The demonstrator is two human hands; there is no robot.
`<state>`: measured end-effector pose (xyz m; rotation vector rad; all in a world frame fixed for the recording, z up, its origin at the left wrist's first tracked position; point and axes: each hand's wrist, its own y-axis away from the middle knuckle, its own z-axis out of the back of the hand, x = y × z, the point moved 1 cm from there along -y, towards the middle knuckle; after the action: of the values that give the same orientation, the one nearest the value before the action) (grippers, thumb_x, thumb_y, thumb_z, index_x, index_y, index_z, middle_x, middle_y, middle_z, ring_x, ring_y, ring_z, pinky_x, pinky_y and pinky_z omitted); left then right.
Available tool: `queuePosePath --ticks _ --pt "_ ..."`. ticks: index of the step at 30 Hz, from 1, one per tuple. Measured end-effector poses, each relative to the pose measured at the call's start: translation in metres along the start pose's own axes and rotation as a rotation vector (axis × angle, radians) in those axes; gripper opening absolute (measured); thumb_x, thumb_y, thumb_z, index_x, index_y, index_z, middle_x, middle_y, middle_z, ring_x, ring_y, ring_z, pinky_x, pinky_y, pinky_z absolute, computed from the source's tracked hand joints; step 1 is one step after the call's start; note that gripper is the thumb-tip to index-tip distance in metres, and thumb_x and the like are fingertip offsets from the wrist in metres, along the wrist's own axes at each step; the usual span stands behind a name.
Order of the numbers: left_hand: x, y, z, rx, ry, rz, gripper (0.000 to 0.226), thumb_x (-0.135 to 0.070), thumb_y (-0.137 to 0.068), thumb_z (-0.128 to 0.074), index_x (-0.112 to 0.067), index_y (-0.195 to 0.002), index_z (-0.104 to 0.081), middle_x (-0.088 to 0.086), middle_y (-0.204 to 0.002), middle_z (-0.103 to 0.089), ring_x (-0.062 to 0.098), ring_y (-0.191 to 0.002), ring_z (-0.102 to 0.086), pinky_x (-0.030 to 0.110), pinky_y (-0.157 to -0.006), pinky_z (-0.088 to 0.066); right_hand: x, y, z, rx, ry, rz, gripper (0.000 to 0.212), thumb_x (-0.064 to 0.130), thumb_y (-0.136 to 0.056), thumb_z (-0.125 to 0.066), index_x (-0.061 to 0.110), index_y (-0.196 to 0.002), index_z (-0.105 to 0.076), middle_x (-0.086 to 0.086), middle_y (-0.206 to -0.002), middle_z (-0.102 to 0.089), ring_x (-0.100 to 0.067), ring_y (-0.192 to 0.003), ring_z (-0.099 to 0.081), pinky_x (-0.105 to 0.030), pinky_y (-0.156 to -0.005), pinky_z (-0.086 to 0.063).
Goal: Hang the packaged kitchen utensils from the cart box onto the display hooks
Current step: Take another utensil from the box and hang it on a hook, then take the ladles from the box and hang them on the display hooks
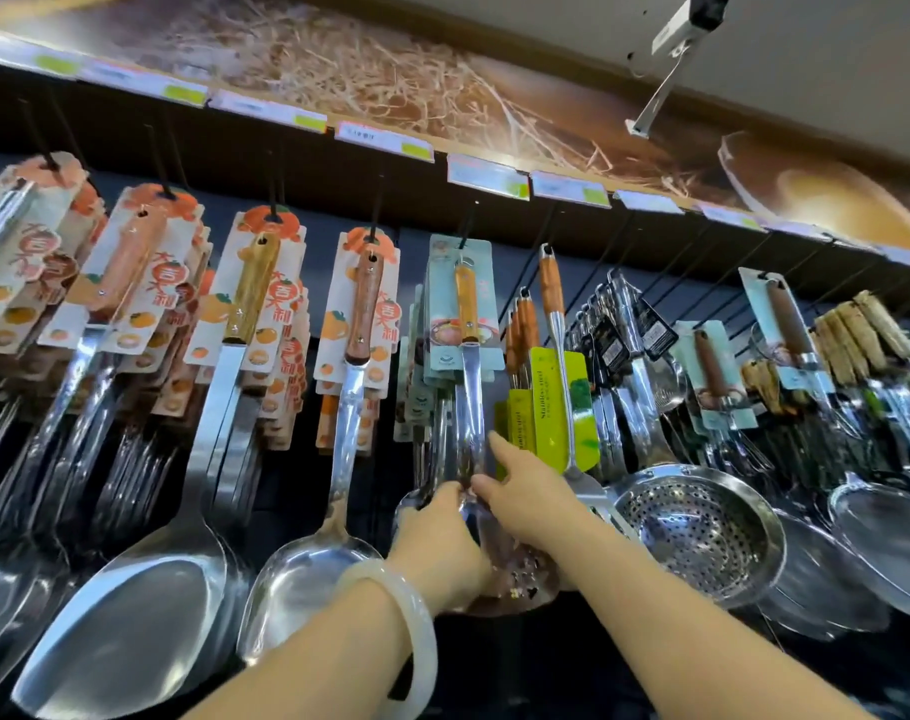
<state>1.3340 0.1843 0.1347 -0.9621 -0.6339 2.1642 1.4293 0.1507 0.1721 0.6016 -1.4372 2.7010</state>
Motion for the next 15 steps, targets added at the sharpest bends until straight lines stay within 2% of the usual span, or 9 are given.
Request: queuePosePath --ticks 2,4,6,9,12,15 --pt "-0.013 0.014 0.007 -0.133 -0.114 -0.009 0.077 -0.039 -0.077 -0.065 -0.027 -0.139 -0.021 0.014 -0.14 -0.029 0.034 -0.13 -0.034 0.042 -0.106 -0.033 0.004 0.015 0.018 -0.047 0.22 0.019 0.06 0.037 -0.095 -0.045 0.017 -0.147 -0.022 -0.017 -0.143 -0.039 -0.034 -0.129 -0.039 -0.043 -0.106 -0.036" --pt "-0.037 0.034 0.015 -0.283 -0.288 -0.169 0.083 -0.036 -0.085 -0.059 -0.025 -0.147 -0.006 0.012 -0.153 -0.01 0.033 -0.142 -0.011 0.044 -0.114 -0.019 0.004 0.031 0.043 -0.127 0.348 0.042 0.059 0.042 -0.095 -0.043 0.017 -0.145 -0.025 -0.019 -0.141 -0.037 -0.036 -0.132 -0.033 -0.046 -0.107 -0.032" --pt "-0.057 0.04 0.007 -0.322 -0.37 -0.339 0.089 -0.04 -0.087 -0.056 -0.023 -0.149 0.006 0.009 -0.158 0.006 0.029 -0.146 0.006 0.045 -0.118 -0.005 -0.003 0.047 0.071 -0.184 0.487 0.041 0.06 0.047 -0.094 -0.04 0.02 -0.145 -0.023 -0.016 -0.145 -0.033 -0.035 -0.135 -0.028 -0.048 -0.11 -0.03" --pt "-0.092 0.051 -0.019 -0.203 -0.349 -0.44 0.093 -0.049 -0.086 -0.055 -0.022 -0.149 0.008 0.009 -0.159 0.012 0.029 -0.146 0.012 0.048 -0.119 -0.002 -0.031 0.074 0.116 -0.197 0.681 -0.051 0.064 0.051 -0.094 -0.038 0.021 -0.147 -0.019 -0.015 -0.15 -0.028 -0.035 -0.14 -0.021 -0.049 -0.114 -0.024" --pt "-0.129 0.071 -0.063 -0.054 -0.26 -0.567 0.094 -0.05 -0.085 -0.056 -0.022 -0.149 0.005 0.012 -0.158 0.01 0.031 -0.146 0.01 0.048 -0.12 -0.005 -0.07 0.12 0.161 -0.181 0.833 -0.185 0.065 0.052 -0.092 -0.04 0.02 -0.146 -0.021 -0.019 -0.148 -0.029 -0.038 -0.138 -0.024 -0.044 -0.114 -0.022" --pt "-0.161 0.104 -0.118 0.121 -0.188 -0.687 0.096 -0.051 -0.084 -0.058 -0.021 -0.15 0.005 0.012 -0.158 0.01 0.031 -0.147 0.008 0.049 -0.12 -0.008 -0.114 0.188 0.195 -0.116 0.974 -0.363 0.071 0.053 -0.092 -0.04 0.021 -0.149 -0.013 -0.017 -0.154 -0.019 -0.036 -0.142 -0.015 -0.044 -0.115 -0.017"
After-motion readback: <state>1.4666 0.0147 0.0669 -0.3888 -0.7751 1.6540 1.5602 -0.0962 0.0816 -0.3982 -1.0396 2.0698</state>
